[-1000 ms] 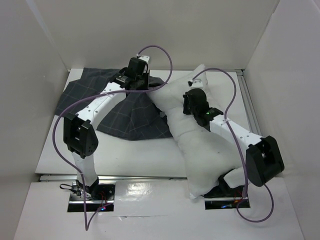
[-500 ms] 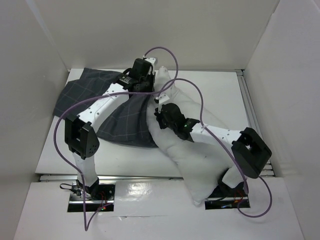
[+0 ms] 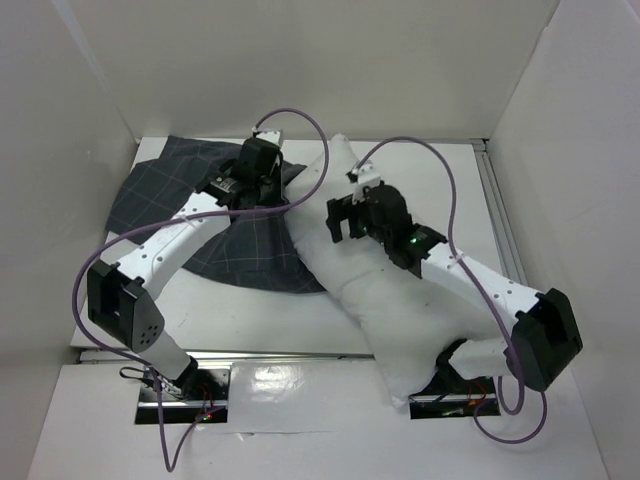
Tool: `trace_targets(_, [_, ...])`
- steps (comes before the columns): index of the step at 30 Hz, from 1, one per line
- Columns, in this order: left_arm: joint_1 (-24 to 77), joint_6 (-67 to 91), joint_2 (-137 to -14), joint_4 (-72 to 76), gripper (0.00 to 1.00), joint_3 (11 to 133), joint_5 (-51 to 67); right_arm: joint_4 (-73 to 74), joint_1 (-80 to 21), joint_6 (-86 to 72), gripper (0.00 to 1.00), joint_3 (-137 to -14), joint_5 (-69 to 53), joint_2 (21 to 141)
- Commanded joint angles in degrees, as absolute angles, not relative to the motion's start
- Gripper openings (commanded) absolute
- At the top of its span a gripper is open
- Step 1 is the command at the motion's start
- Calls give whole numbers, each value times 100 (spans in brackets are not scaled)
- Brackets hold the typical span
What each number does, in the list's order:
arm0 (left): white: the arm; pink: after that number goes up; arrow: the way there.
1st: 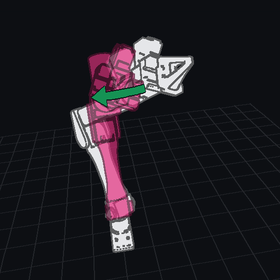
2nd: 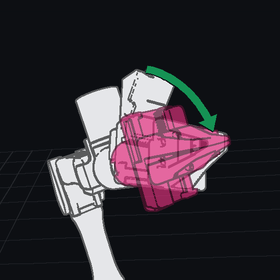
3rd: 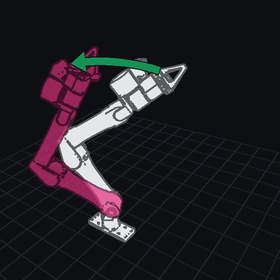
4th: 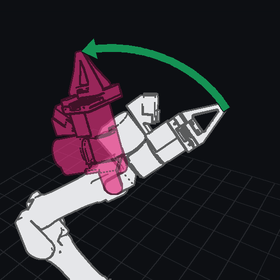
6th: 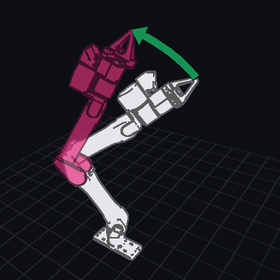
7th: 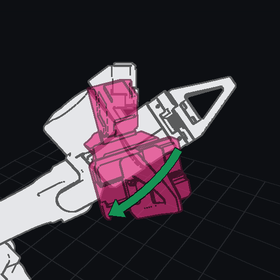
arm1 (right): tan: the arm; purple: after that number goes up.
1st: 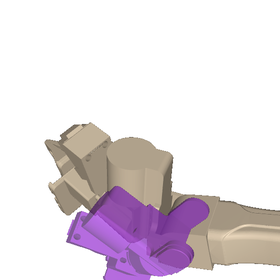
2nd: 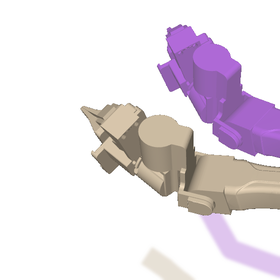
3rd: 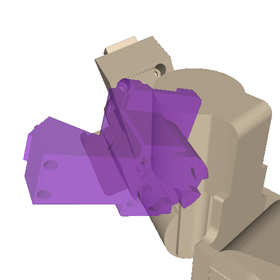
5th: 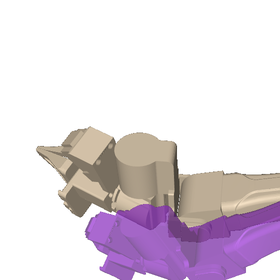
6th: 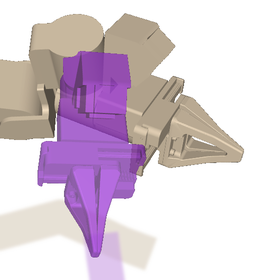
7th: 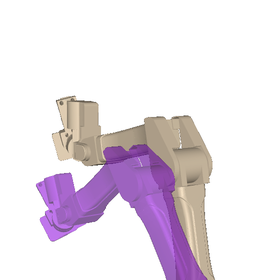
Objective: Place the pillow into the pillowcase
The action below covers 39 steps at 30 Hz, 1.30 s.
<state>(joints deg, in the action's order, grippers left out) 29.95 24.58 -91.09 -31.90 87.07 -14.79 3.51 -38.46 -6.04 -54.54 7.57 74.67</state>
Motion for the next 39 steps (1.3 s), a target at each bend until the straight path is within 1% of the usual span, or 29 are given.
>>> trace_targets(1, [3032,2637,-9087,-3085,0,8807,-1714,720,-3157,-562,100,-5993,519,7601])
trace_targets(4, [3032,2637,-9228,-3155,0,9035,-1714,721,-2375,-755,100,-6520,19,8110])
trace_targets(5, [3032,2637,-9298,-3155,0,9087,-1766,668,-2190,-756,100,-6652,-496,8243])
trace_targets(7, [3032,2637,-9299,-3155,0,9167,-1767,503,-1811,-756,100,-7004,-947,8628])
trace_targets(10, [3032,2584,-9421,-3208,0,9298,-1767,-33,-1627,-606,100,-7215,-1292,8990])
trace_targets(13, [3032,2531,-9536,-3208,0,9447,-1696,-324,-1573,-545,100,-7786,-1547,9657])
trace_targets(17, [3032,2426,-9659,-3270,0,9633,-1766,-711,-1459,-703,100,-8296,-2275,10623])
trace_targets(18, [3032,2347,-9737,-3322,0,9720,-1767,-712,-1407,-755,100,-8427,-2476,10783])
trace_targets(21, [3032,2276,-9931,-3374,0,9922,-1767,-1054,-1406,-756,99,-8657,-3697,11319])
trace_targets(22, [3032,2276,-9993,-3427,0,10062,-1767,-1055,-1406,-686,94,-8805,-4631,11433])
trace_targets(23, [3032,2215,-10054,-3428,0,10133,-1828,-1055,-1406,-633,65,-8807,-5180,11600])
trace_targets(24, [3032,2215,-10185,-3480,0,10273,-1880,-1211,-1345,-720,43,-8807,-6143,11602])
trace_targets(25, [3032,2215,-10247,-3480,0,10335,-1881,-1404,-1345,-816,26,-8580,-6553,11602])
trace_targets(26, [3032,2215,-10300,-3559,0,10406,-1933,-1798,-1284,-939,0,-8395,-6844,11384])
trace_targets(27, [3032,2215,-10362,-3560,0,10554,-1934,-2106,-1222,-1158,0,-8150,-6968,11190])
trace_targets(28, [3032,2267,-10415,-3612,0,10608,-1934,-2275,-1222,-1160,0,-7634,-6970,10971])
trace_targets(29, [3032,2268,-10493,-3612,0,10661,-1986,-2276,-1222,-1038,0,-7420,-6918,10473])
trace_targets(30, [3032,2268,-10555,-3612,0,10748,-1986,-2172,-1291,-776,0,-7044,-6673,10198])
trace_targets(31, [3032,2337,-10556,-3673,0,10810,-2047,-2032,-1292,-652,0,-7040,-6549,9943])
trace_targets(33, [2980,2390,-10626,-3727,0,10951,-2048,-1768,-1519,-475,0,-6471,-6320,9259])
trace_targets(35, [2979,2452,-10679,-3779,0,11082,-1970,-1470,-1897,-282,0,-6039,-5873,8870])
trace_targets(38, [3049,2452,-10679,-3727,0,11083,-1758,-1556,-2512,-158,0,-5635,-5678,8815])
trace_targets(39, [3119,2452,-10627,-3727,0,11135,-1697,-1556,-2644,-158,0,-5634,-5678,8989])
